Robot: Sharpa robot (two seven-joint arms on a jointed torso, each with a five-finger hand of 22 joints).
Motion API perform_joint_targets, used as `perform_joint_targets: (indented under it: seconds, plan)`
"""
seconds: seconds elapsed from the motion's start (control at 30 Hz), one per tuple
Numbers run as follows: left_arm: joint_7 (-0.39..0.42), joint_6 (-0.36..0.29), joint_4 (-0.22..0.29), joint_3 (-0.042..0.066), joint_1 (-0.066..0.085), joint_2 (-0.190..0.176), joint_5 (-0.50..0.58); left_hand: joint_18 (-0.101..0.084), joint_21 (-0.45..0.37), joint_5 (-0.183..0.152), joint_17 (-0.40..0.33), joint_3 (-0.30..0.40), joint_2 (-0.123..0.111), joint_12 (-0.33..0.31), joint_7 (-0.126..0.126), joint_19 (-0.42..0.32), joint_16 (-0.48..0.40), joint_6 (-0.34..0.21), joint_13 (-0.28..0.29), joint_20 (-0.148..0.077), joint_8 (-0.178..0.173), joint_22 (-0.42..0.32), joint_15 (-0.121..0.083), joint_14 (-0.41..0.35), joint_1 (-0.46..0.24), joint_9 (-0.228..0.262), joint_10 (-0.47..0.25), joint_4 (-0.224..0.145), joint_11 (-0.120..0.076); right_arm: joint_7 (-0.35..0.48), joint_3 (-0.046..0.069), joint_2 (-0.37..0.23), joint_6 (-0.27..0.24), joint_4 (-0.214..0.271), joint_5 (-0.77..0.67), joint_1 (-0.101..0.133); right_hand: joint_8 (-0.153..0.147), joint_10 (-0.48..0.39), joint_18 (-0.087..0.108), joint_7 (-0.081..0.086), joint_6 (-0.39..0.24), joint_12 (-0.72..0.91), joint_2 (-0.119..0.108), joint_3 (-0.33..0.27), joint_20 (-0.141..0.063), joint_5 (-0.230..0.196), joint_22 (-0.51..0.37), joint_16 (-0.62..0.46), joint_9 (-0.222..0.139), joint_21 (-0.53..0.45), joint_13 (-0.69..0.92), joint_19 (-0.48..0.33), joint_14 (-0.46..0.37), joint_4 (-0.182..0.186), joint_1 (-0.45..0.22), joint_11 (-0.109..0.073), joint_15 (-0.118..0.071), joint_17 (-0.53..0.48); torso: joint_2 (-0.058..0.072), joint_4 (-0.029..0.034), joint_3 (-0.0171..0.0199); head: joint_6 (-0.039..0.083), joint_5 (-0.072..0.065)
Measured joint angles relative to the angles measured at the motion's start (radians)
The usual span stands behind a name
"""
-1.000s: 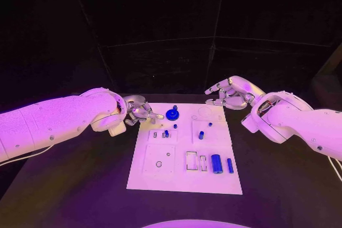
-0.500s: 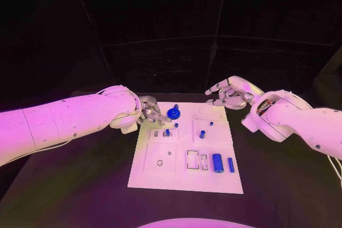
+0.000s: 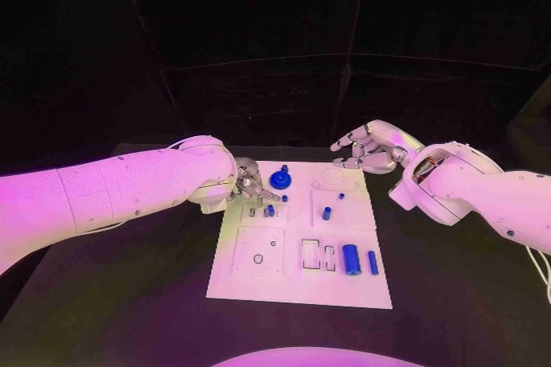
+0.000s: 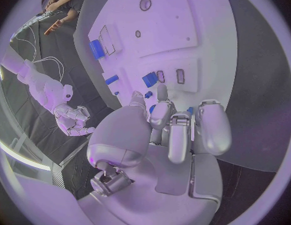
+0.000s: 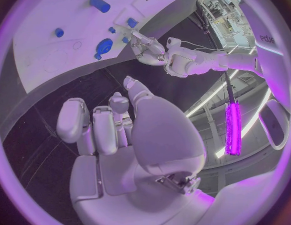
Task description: Assemble the parts on the task board
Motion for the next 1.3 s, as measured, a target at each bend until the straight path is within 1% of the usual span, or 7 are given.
perform_joint_targets:
  seconds: [0.1, 0.2, 0.6, 1.03, 1.13, 1.17, 1.3]
  plan:
    - [-0.005, 0.007, -0.005, -0.001, 0.0, 0.009, 0.001, 0.0, 0.0, 0.0, 0.0, 0.0, 0.0, 0.005, 0.0, 0.0, 0.0, 0.0, 0.002, 0.0, 0.0, 0.002, 0.0, 0.0, 0.0, 0.001, 0.0, 0.0, 0.0, -0.002, 0.0, 0.002, 0.001, -0.001, -0.001, 0.0, 0.0, 0.0, 0.0, 0.0, 0.0, 0.0, 0.0, 0.0, 0.0, 0.0, 0.0, 0.0, 0.0, 0.0, 0.0, 0.0, 0.0, 0.0, 0.0, 0.0, 0.0, -0.001, 0.0, 0.0002, -0.0007, 0.0, 0.008]
    - [-0.009, 0.012, -0.011, -0.001, 0.0, 0.018, 0.003, 0.0, 0.0, 0.0, 0.0, 0.0, 0.0, 0.005, 0.0, 0.0, 0.0, 0.0, 0.002, 0.0, 0.004, 0.002, 0.0, 0.0, 0.0, 0.003, 0.0, 0.0, 0.0, -0.003, 0.0, 0.004, 0.001, -0.003, -0.002, 0.0, 0.0, 0.0, 0.0, 0.0, 0.0, 0.0, 0.0, 0.0, 0.004, 0.007, -0.004, -0.001, 0.0, 0.0, -0.002, -0.004, 0.0, 0.0, 0.0, 0.0, 0.0, -0.003, 0.0, 0.0007, -0.0008, -0.003, 0.01]
    - [-0.024, 0.04, -0.027, -0.002, 0.0, 0.045, 0.013, 0.0, 0.004, 0.0, 0.0, 0.0, 0.0, 0.005, 0.0, 0.0, 0.0, -0.007, 0.002, 0.0, 0.008, 0.004, -0.004, -0.004, 0.0, 0.008, 0.0, 0.0, 0.0, -0.009, 0.0, 0.011, 0.002, -0.006, -0.005, 0.0, 0.0, 0.0, 0.0, 0.0, 0.0, 0.0, 0.0, 0.0, 0.004, 0.012, -0.005, -0.004, 0.0, 0.0, -0.002, -0.004, 0.0, 0.0, 0.0, 0.0, 0.0, -0.003, 0.0, 0.0006, -0.0007, -0.009, 0.005]
    - [-0.04, 0.057, -0.045, -0.002, 0.0, 0.06, 0.029, 0.0, 0.004, 0.0, 0.0, 0.006, 0.004, 0.005, 0.0, 0.0, 0.0, -0.014, 0.003, 0.0, 0.016, 0.007, -0.003, -0.004, 0.004, 0.022, 0.0, -0.006, 0.0, -0.011, 0.0, 0.012, 0.004, -0.006, -0.006, 0.0, 0.0, 0.0, 0.0, 0.0, 0.0, 0.0, 0.0, 0.0, 0.004, 0.012, -0.007, -0.004, 0.0, -0.004, -0.001, -0.004, 0.0, 0.0, 0.0, 0.0, 0.0, -0.005, -0.001, 0.0017, 0.0006, -0.014, 0.002]
    - [-0.042, 0.059, -0.048, -0.002, 0.0, 0.062, 0.03, 0.0, 0.004, 0.0, 0.0, 0.007, 0.007, 0.005, -0.001, 0.0, 0.0, -0.019, 0.004, 0.0, 0.02, 0.006, -0.003, -0.004, 0.007, 0.027, 0.0, -0.013, 0.0, -0.012, 0.0, 0.013, 0.004, -0.006, -0.006, 0.0, 0.0, 0.0, 0.0, 0.0, 0.0, 0.0, 0.0, 0.0, 0.004, 0.012, -0.007, -0.004, 0.0, -0.004, -0.001, -0.003, 0.0, 0.0, 0.0, 0.0, 0.0, -0.005, -0.001, 0.0017, 0.0006, -0.016, 0.002]
    - [-0.043, 0.059, -0.049, -0.002, 0.0, 0.062, 0.031, 0.0, 0.004, 0.0, 0.0, 0.01, 0.003, 0.005, 0.0, 0.0, 0.0, -0.021, 0.005, 0.0, 0.021, 0.007, -0.003, -0.004, 0.01, 0.029, 0.0, -0.016, 0.0, -0.012, 0.0, 0.013, 0.005, -0.007, -0.006, 0.0, 0.0, 0.0, 0.0, 0.0, 0.0, 0.0, 0.0, 0.0, 0.004, 0.012, -0.007, -0.004, 0.0, -0.004, -0.001, -0.003, 0.0, 0.0, 0.0, 0.0, 0.0, -0.005, -0.001, 0.0017, 0.0006, -0.016, 0.002]
    - [-0.044, 0.063, -0.055, -0.002, 0.0, 0.067, 0.032, 0.0, 0.006, 0.0, 0.0, 0.014, 0.011, 0.005, 0.0, 0.0, 0.0, -0.021, 0.006, 0.0, 0.025, 0.009, -0.003, -0.004, 0.021, 0.037, 0.0, -0.028, 0.0, -0.013, 0.0, 0.013, 0.005, -0.008, -0.006, 0.0, 0.0, 0.0, 0.0, 0.0, 0.0, 0.0, 0.0, 0.0, 0.004, 0.012, -0.007, -0.004, 0.0, -0.004, -0.001, -0.003, 0.0, 0.0, 0.0, 0.0, 0.0, -0.005, -0.001, 0.0017, 0.0005, -0.017, 0.001]
